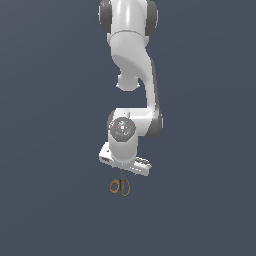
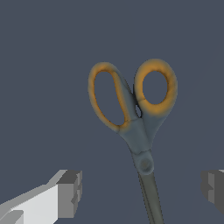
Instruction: Pick up the object and move it to a goal position.
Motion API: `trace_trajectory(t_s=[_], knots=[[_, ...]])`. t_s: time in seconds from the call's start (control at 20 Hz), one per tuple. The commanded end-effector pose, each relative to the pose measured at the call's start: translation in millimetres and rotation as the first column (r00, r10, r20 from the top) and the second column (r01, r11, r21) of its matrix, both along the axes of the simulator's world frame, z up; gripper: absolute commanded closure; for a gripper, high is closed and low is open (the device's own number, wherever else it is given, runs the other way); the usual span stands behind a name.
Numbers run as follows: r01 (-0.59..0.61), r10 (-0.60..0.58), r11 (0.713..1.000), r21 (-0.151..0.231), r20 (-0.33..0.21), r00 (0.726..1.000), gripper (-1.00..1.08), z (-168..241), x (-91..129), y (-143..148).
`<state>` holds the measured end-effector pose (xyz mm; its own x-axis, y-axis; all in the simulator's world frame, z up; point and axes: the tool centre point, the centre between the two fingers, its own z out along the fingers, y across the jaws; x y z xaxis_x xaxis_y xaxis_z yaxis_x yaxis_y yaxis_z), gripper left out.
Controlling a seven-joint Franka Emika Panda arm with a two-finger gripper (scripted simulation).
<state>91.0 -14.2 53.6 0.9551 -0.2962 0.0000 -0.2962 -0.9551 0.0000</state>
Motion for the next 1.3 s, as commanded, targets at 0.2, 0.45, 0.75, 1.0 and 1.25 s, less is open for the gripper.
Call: trace_trajectory(t_s=[0.2,0.45,0.75,1.0,1.25], knots=[[0.002,-0.002,1.0,0.0,-0.001,1.0,-0.92,-31,-1,0],[0.002,-0.002,1.0,0.0,0.0,1.0,-0.92,-46,0,0],[0.002,-0.002,1.0,0.0,0.0,1.0,1.08,-46,1,0],[0.002,-0.002,1.0,0.0,0.0,1.0,1.08,-46,1,0],[0.003,-0.003,1.0,0.0,0.001,1.0,1.08,-43,1,0]])
